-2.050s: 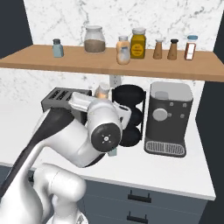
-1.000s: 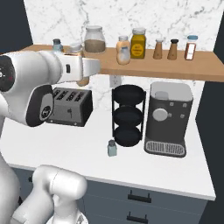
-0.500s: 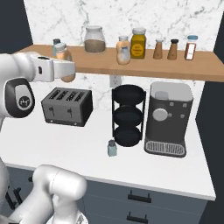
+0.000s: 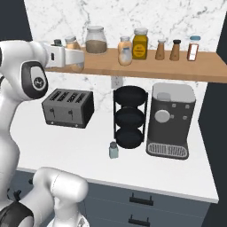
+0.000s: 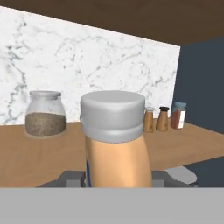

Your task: Put the shaker and condiment bottle from the counter next to their counterparts in the cabinet.

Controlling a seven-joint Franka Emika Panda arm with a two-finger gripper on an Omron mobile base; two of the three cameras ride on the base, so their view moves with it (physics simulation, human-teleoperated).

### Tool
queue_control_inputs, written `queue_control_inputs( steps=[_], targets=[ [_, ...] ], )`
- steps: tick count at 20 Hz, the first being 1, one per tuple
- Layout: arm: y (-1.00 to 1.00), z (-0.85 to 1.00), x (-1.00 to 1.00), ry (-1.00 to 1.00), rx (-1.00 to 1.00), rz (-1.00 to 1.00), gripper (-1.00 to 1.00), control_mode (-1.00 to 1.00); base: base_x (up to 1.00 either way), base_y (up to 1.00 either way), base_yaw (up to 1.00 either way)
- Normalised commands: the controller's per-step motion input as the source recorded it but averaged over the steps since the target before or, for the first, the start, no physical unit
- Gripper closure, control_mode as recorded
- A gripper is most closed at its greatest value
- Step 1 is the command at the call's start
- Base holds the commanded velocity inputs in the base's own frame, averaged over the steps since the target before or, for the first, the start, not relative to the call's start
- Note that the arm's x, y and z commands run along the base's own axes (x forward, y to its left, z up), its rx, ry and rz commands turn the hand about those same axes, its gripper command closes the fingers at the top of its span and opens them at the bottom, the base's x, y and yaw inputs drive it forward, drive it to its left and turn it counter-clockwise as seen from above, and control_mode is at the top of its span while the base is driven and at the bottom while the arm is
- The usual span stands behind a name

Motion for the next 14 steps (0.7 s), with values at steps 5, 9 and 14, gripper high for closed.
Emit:
queue_control_inputs(
  steps=[5,9,14],
  targets=[
    [0.01,-0.03,0.28,0.06,-0.05,-0.17,1.0,-1.0,0.0,0.0,0.0],
    [0.0,-0.12,0.23,0.02,0.0,-0.14,1.0,-1.0,0.0,0.0,0.0],
    [0.0,0.0,0.12,0.0,0.03,0.0,1.0,-1.0,0.0,0.0,0.0]
  ],
)
